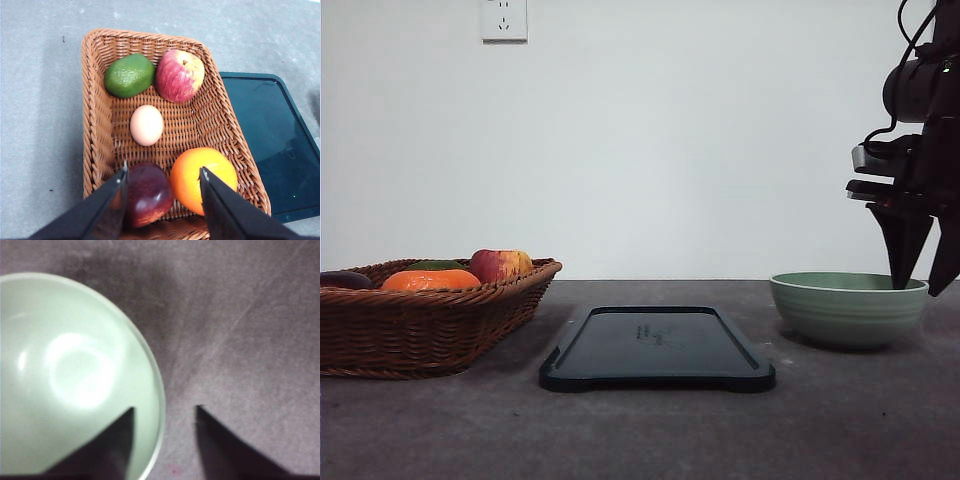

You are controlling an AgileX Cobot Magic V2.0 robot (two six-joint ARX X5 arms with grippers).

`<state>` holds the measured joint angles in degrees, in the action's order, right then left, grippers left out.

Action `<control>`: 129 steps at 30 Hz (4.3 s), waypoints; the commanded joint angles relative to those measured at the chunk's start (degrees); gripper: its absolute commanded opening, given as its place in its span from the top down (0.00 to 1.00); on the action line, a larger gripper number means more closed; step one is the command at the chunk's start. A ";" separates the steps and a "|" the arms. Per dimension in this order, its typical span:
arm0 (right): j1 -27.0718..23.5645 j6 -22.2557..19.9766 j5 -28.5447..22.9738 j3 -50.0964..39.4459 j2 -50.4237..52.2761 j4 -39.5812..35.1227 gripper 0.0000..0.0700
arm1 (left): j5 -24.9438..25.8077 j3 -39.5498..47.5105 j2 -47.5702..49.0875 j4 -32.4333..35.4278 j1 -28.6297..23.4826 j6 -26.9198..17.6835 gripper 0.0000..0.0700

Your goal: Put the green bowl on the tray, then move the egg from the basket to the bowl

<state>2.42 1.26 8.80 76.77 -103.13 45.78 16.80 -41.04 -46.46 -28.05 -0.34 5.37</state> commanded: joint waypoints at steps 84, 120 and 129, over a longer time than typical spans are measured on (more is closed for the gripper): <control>23.73 3.68 -1.30 -11.19 15.44 -24.46 0.61 | 0.24 -1.03 -0.33 0.63 0.04 0.22 0.61; 22.56 -0.68 -5.92 -44.44 52.30 -30.72 0.61 | -3.27 -15.66 -13.82 -10.04 4.92 -2.00 0.60; 22.56 -0.88 -5.92 -44.44 52.30 -30.80 0.61 | -10.27 -29.33 -31.43 -16.38 10.36 -3.52 0.49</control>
<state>24.71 1.20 2.98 32.32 -50.59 15.59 6.98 -68.69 -76.33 -44.56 9.71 2.79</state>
